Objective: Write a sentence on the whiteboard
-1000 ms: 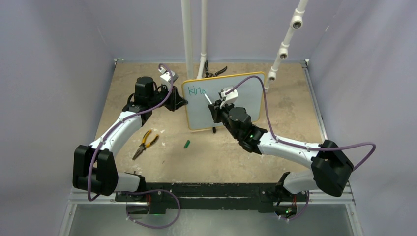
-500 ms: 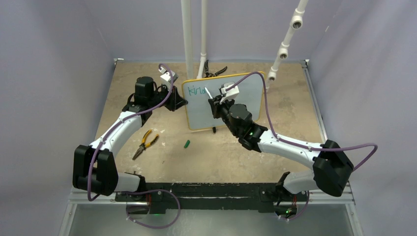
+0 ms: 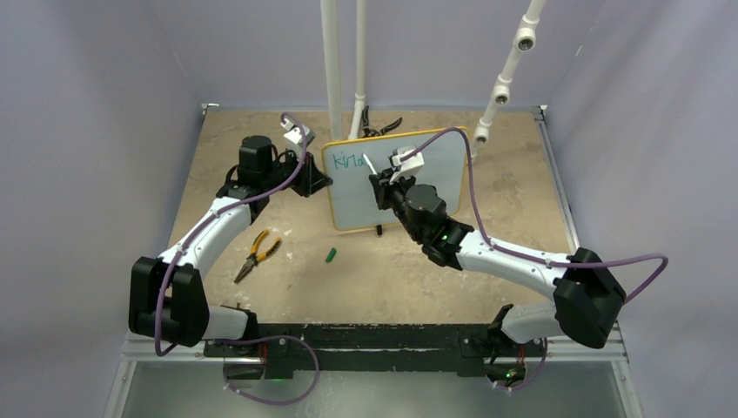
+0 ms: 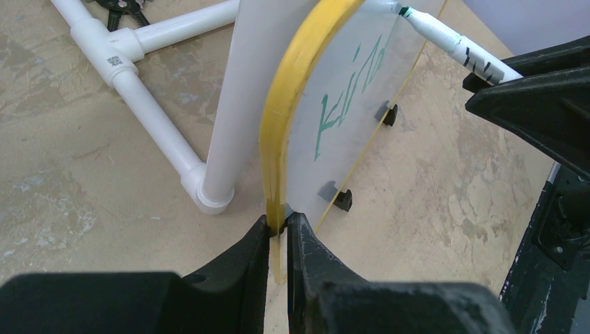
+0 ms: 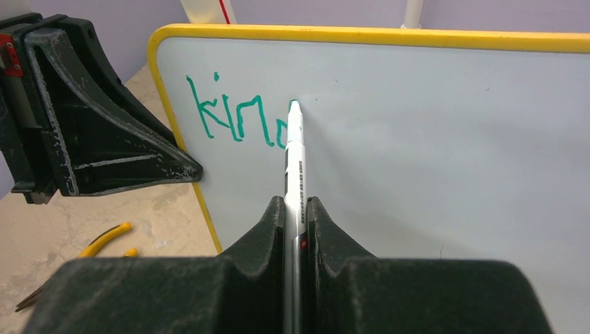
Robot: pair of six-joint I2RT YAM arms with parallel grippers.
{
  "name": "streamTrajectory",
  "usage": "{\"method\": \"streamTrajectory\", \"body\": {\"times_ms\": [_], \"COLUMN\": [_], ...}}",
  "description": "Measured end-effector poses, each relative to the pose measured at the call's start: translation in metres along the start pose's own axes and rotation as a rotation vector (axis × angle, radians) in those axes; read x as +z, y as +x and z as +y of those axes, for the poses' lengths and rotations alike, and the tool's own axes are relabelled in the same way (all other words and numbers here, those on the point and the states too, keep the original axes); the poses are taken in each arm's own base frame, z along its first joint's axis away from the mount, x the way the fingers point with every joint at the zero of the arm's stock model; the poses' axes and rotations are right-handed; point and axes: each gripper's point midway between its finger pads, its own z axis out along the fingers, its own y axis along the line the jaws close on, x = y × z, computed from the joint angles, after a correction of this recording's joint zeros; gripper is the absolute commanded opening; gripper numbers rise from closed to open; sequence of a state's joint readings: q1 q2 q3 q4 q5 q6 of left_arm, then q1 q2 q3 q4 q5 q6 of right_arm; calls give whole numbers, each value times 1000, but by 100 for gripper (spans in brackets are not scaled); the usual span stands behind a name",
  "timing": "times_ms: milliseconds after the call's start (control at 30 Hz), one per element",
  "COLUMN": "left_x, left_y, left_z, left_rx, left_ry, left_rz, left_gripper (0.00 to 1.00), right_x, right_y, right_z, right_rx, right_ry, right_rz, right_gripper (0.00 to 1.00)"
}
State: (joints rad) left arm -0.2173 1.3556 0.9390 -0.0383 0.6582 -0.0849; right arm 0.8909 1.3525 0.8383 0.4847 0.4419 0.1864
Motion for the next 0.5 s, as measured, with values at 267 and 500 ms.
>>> {"method": "streamTrajectory", "body": {"times_ms": [267,500], "left_x": [0,0], "left_y": [0,0], "left_z": [0,0], "left_rx": [0,0], "left_ry": [0,0], "left_rz": [0,0], "left_gripper": [0,0], "right_x": [-5,-7], "right_y": [15,20], "right_z": [-4,-6], "right_rx": [18,24], "right_ry": [8,10], "right_rz": [24,35], "right_gripper": [0,0]}}
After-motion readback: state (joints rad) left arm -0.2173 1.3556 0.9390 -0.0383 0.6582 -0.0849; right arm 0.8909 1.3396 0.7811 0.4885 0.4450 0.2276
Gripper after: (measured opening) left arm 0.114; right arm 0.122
